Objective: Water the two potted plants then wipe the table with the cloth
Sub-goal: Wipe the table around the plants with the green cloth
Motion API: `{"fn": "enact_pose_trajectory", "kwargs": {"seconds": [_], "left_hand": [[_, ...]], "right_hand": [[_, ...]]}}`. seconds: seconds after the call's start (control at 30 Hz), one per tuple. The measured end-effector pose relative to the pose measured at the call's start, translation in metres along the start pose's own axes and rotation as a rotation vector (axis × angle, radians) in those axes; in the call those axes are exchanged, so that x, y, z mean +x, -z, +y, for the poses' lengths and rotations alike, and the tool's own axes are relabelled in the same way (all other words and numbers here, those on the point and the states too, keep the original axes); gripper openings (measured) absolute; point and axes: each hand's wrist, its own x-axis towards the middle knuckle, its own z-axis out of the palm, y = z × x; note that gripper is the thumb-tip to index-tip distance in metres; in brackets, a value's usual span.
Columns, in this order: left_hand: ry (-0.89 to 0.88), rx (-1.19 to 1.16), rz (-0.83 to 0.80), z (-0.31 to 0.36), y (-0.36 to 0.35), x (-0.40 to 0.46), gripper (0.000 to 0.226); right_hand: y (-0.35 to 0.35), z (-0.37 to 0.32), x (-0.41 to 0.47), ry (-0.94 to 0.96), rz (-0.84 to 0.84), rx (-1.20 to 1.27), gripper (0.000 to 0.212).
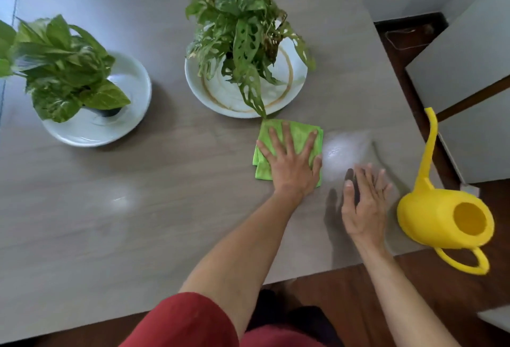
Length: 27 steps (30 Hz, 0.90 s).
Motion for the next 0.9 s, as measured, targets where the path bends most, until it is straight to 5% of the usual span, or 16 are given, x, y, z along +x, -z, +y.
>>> {"fn": "enact_pose_trajectory", "kwargs": {"seconds": [0.17, 0.4, 0.6, 0.9], "left_hand": [[-0.057, -0.061, -0.071, 0.002, 0.01, -0.001, 0.06], [0.04, -0.278, 0.275, -0.084, 0.031, -0.027, 0.057], [0.105, -0.054, 0.128, -0.118, 0.017, -0.014, 0.059], [0.126, 0.0, 0.143, -0.121, 0.011, -0.012, 0.058]], "right_hand": [[0.007, -0.009, 0.013, 0.033, -0.051, 0.006, 0.055], [-0.047, -0.086, 0.056, 0.195, -0.11, -0.038, 0.054], [-0.09, -0.117, 0.067, 0.24, -0.194, -0.338, 0.06], [-0.067, -0.065, 0.036, 0.088, -0.125, -0.382, 0.062]]}}
